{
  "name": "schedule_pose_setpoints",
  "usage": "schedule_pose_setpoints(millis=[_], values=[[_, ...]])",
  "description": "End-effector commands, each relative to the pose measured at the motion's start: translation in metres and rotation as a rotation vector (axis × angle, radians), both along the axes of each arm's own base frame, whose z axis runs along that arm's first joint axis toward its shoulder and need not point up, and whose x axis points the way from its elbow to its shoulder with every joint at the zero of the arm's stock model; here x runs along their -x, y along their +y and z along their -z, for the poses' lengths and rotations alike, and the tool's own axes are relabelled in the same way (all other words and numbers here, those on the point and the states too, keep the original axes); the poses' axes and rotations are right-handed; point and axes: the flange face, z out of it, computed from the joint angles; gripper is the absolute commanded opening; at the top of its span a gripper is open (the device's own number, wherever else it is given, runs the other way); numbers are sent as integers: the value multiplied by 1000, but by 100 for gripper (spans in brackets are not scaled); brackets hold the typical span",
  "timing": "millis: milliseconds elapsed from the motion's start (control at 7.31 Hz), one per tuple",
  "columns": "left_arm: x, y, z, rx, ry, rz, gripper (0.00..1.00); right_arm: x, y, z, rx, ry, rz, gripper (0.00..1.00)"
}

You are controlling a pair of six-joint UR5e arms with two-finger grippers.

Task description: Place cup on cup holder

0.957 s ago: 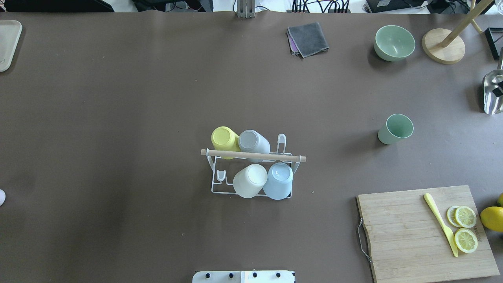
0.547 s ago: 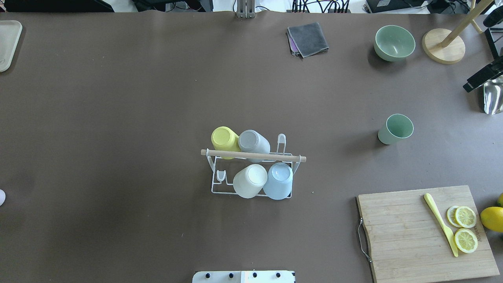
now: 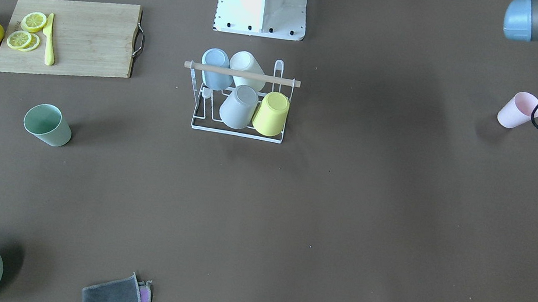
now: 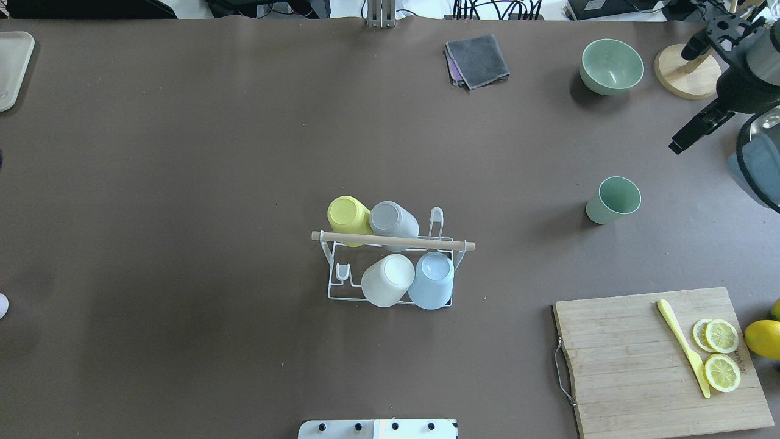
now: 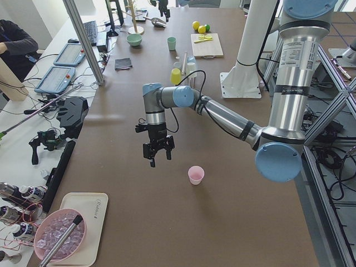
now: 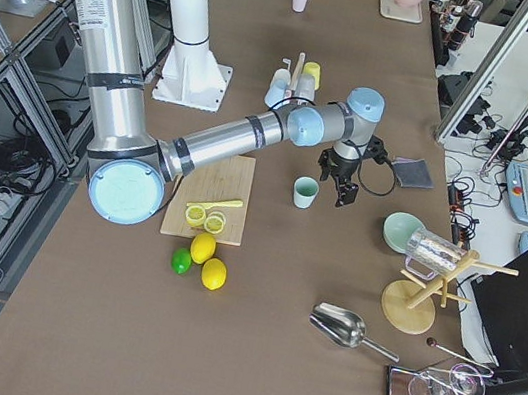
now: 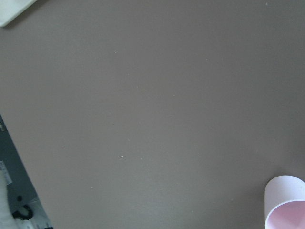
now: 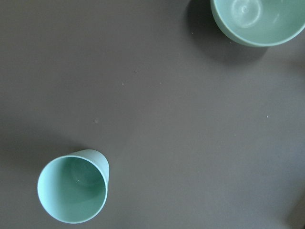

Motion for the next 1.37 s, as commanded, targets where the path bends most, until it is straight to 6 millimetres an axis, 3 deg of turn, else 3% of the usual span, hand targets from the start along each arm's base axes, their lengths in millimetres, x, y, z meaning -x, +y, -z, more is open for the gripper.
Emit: schedule_pose_setpoints(millis=[0,137,410,547,684,821,1094,1231], values=[[-41,8,2,-20,-14,-312,99,50,-10,29,-25,53,62,98],[-47,11,10,-32,0,-402,99,72,-28,45,10,75,79,97],[-94,27,6,-20,-2,-484,99,136,-61,107,137,208,137,97],[-109,33,12,13,-17,-493,98,164,-73,117,209,270,165,97],[-121,20,25,44,-28,-496,98,176,-77,107,285,316,185,97],[-125,22,33,54,-34,-501,98,185,-72,89,344,350,235,97],[-160,48,16,105,-40,-531,98,212,-70,65,419,435,334,97],[-173,67,2,127,-60,-560,98,225,-73,69,426,465,350,97]])
